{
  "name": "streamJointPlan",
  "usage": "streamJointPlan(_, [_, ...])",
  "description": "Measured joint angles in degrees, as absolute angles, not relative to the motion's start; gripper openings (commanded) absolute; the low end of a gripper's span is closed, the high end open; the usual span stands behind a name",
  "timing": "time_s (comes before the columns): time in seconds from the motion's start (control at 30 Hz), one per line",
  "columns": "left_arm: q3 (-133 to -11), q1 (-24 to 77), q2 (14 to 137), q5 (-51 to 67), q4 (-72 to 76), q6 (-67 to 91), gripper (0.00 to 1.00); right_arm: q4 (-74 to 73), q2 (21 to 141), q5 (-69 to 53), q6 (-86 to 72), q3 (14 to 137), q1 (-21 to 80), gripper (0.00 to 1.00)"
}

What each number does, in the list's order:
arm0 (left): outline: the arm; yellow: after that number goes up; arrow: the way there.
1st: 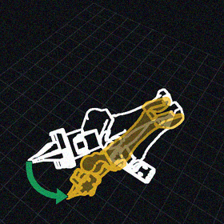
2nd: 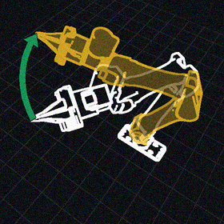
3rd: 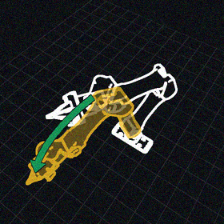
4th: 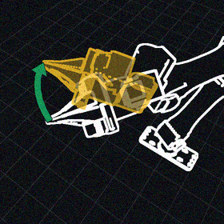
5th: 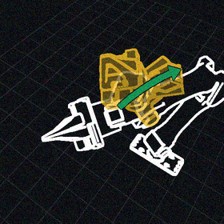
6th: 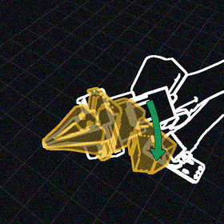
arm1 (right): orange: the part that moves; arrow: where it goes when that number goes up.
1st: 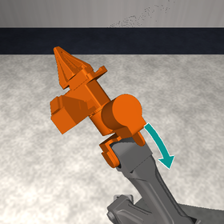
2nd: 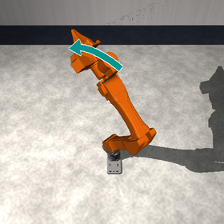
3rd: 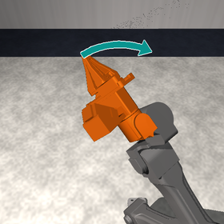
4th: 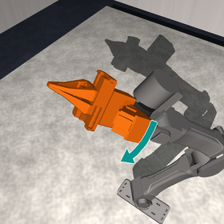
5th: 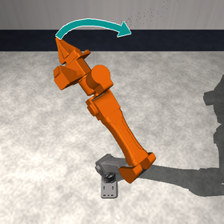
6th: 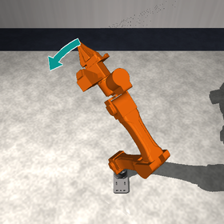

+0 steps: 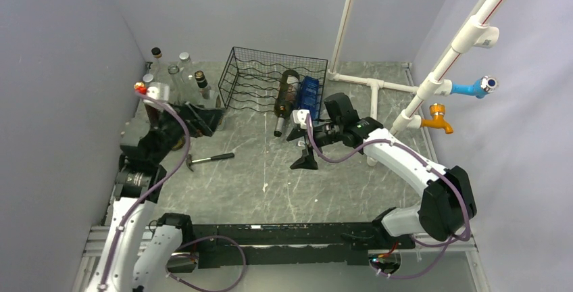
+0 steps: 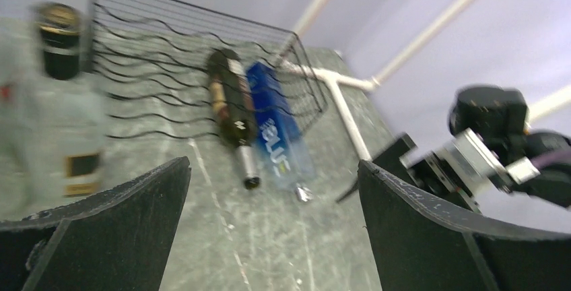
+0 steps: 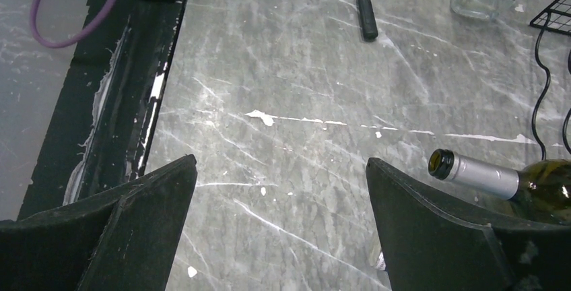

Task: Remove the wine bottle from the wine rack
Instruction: Pick up the wine bottle from the wine rack.

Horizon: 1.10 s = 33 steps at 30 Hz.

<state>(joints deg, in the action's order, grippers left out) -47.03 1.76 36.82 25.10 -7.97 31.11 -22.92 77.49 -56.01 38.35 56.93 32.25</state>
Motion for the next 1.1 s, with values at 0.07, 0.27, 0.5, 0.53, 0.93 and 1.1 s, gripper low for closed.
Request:
streamJointPlan(0.07, [-47.0, 8.5, 38.4, 22.3, -8.0, 30.6, 1.00, -23.2, 77.6, -55.9, 38.7, 57.2, 32.0, 1.00])
streamJointPlan(0.27, [-47.0, 23.6, 44.2, 11.7, -8.0, 27.3, 0.99, -23.7, 77.7, -55.5, 39.3, 57.3, 31.3, 1.00])
streamJointPlan(0.5, [-47.0, 32.9, 53.0, 1.1, -5.6, 24.8, 0.99, -23.9, 77.7, -54.9, 39.5, 57.3, 30.4, 1.00])
streamJointPlan(0.53, [-47.0, 33.8, 54.6, 0.2, -5.0, 24.7, 0.99, -24.0, 77.7, -54.7, 39.5, 57.3, 30.3, 1.00])
streamJointPlan(0.93, [-52.8, 34.7, 74.5, -1.4, -1.8, 24.6, 0.99, -23.9, 77.7, -53.9, 39.4, 57.3, 29.5, 1.00])
streamJointPlan(1.1, [-57.6, 34.7, 81.6, -1.4, -2.5, 23.6, 0.99, -23.9, 77.7, -53.6, 39.0, 57.3, 29.2, 1.00])
